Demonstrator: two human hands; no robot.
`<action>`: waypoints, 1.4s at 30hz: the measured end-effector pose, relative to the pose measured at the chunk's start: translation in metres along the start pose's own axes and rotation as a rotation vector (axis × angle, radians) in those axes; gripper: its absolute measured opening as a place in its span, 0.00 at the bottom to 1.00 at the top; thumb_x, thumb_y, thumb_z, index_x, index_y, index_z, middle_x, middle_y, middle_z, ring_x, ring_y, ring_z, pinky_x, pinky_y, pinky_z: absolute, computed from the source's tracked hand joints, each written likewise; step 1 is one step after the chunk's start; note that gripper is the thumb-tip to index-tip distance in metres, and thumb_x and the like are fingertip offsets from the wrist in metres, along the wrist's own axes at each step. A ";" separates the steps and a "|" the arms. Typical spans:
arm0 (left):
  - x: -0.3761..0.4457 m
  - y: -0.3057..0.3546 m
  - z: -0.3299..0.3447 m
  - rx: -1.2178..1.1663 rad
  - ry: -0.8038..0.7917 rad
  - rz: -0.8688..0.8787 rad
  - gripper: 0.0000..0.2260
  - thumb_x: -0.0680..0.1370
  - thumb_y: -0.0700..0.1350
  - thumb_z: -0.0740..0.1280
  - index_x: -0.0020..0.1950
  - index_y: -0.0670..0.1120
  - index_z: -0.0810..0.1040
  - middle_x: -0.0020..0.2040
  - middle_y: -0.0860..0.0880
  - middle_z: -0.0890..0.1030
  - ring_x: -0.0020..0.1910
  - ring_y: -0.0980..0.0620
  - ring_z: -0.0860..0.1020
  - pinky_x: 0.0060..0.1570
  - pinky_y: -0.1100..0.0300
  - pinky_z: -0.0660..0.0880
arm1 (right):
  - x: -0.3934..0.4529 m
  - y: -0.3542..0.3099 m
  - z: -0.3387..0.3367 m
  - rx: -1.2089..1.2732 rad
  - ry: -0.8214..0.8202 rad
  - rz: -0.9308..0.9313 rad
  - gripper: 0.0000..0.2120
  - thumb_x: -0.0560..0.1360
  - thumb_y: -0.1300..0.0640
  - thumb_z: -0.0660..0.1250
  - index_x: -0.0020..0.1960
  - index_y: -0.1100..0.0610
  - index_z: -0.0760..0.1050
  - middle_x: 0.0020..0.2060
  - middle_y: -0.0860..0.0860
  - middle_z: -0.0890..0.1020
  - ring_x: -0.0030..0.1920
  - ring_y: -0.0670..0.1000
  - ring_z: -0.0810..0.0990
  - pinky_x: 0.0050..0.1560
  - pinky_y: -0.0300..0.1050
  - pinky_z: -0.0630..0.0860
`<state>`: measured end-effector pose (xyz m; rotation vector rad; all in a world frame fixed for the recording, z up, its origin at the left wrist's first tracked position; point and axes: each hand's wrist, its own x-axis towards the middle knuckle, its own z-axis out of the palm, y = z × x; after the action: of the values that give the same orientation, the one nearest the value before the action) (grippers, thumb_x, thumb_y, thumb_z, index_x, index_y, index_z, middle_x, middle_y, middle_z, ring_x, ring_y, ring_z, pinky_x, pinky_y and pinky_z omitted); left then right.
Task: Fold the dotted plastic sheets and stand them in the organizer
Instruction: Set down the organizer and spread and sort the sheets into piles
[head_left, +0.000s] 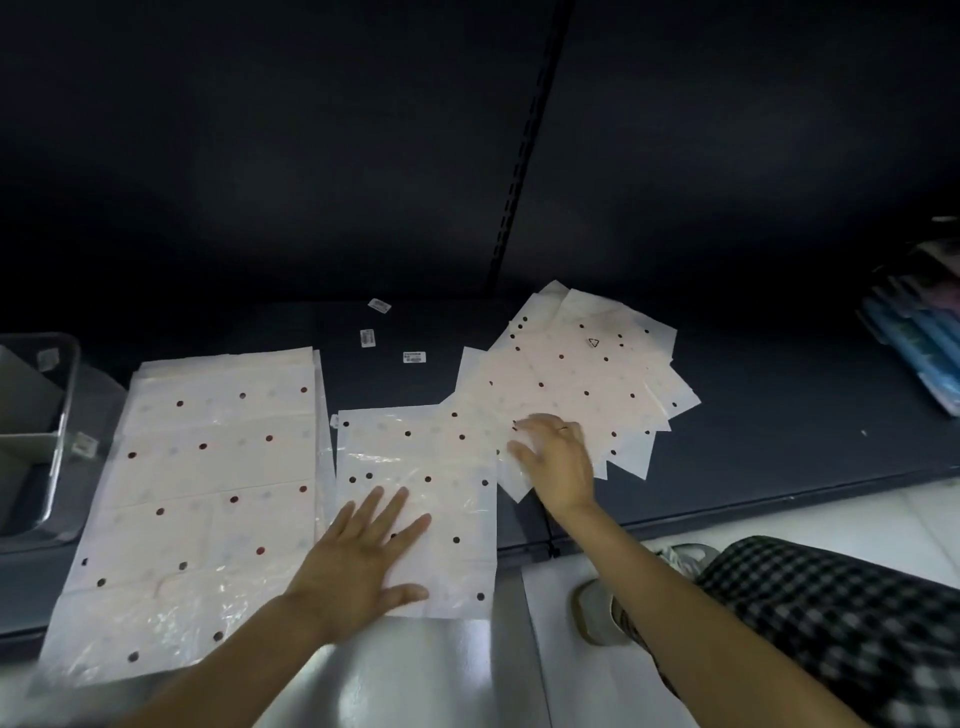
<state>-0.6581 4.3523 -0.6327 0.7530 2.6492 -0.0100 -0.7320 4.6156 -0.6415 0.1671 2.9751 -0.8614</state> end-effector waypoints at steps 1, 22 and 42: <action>-0.003 0.003 -0.002 0.029 -0.020 -0.035 0.33 0.75 0.69 0.37 0.74 0.56 0.62 0.76 0.43 0.59 0.73 0.38 0.60 0.69 0.46 0.63 | 0.002 0.010 -0.003 -0.117 -0.001 0.045 0.24 0.76 0.48 0.66 0.69 0.55 0.69 0.69 0.51 0.69 0.69 0.54 0.64 0.63 0.44 0.68; 0.000 0.019 -0.033 -0.918 0.274 -0.083 0.36 0.68 0.67 0.64 0.70 0.72 0.47 0.70 0.70 0.57 0.68 0.69 0.59 0.59 0.77 0.59 | -0.007 -0.082 -0.012 0.862 0.099 0.265 0.04 0.79 0.60 0.62 0.45 0.57 0.71 0.37 0.49 0.76 0.43 0.53 0.77 0.50 0.46 0.78; -0.036 -0.162 -0.045 -1.085 0.513 -0.831 0.16 0.76 0.38 0.68 0.62 0.36 0.71 0.35 0.45 0.81 0.33 0.58 0.80 0.36 0.67 0.76 | 0.023 0.031 -0.011 -0.041 -0.033 0.180 0.30 0.76 0.49 0.66 0.74 0.55 0.62 0.73 0.51 0.64 0.73 0.53 0.57 0.69 0.48 0.62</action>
<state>-0.7280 4.2003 -0.5933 -0.7680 2.5891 1.3825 -0.7512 4.6498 -0.6507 0.4078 2.8886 -0.7733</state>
